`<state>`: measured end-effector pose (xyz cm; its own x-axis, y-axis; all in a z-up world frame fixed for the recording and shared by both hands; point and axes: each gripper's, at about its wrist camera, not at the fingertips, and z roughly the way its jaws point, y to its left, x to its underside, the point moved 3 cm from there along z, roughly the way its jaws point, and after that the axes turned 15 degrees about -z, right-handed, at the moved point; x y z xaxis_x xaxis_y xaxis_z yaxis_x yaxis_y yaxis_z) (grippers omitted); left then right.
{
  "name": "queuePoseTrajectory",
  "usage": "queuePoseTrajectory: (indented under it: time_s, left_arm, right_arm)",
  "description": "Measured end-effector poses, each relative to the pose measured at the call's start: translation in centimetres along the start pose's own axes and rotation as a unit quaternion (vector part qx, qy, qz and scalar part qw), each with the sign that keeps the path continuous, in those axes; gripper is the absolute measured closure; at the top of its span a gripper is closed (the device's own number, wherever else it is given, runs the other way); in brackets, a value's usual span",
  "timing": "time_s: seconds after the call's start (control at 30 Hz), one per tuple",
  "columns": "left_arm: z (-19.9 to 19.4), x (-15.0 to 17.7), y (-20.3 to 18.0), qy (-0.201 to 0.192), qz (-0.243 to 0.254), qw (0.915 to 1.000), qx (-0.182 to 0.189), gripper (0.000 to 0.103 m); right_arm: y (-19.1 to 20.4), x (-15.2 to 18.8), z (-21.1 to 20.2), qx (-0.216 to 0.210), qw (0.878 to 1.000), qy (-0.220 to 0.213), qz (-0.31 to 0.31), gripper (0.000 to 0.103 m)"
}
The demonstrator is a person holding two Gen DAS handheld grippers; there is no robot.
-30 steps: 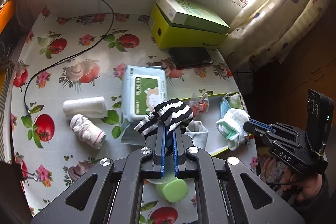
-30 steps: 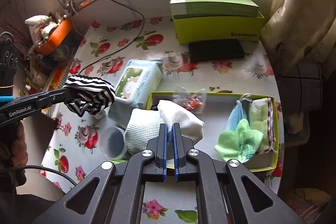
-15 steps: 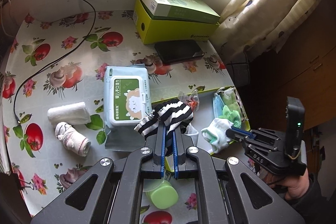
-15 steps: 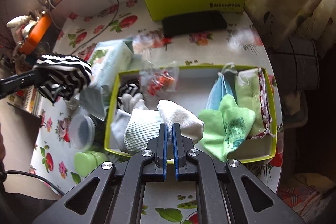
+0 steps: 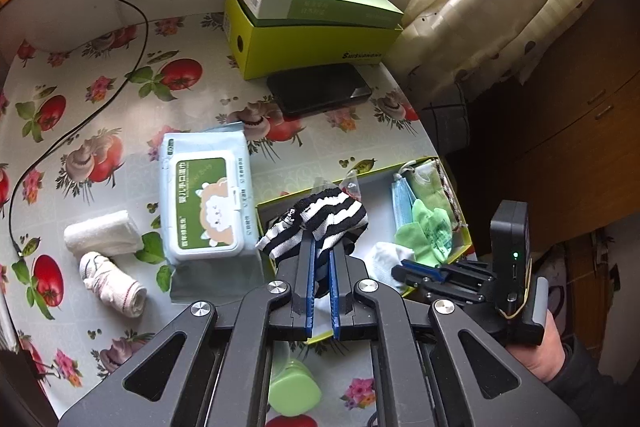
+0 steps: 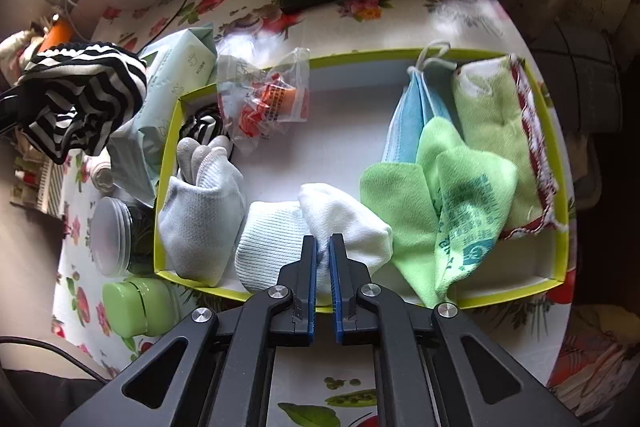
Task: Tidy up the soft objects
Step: 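Carry the white sock with the right tool while the left tool carries the striped sock to the tray, then lower both socks into the tray and open both tools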
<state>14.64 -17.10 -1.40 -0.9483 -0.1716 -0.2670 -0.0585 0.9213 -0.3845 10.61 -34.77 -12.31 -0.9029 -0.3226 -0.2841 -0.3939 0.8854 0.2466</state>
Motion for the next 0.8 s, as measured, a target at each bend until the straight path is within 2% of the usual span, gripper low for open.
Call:
queuePoseTrajectory:
  time_s: [0.13, 0.47, 0.8]
  left_arm:
    - [1.2, -0.1, -0.9, 0.011, 0.01, 0.9999, 0.001, 0.097]
    - [5.7, 0.1, -3.8, 0.053, 0.045, 0.9976, -0.001, 0.097]
    - [11.3, -0.1, -7.4, 0.096, 0.085, 0.9918, -0.001, 0.097]
  right_arm:
    - [-0.4, -0.2, -1.0, -0.002, 1.0, -0.012, 0.009, 0.079]
    - [-1.1, -0.3, -4.1, -0.003, 0.998, -0.056, 0.029, 0.078]
    - [-2.8, 0.8, -4.6, 0.002, 0.996, -0.065, 0.06, 0.078]
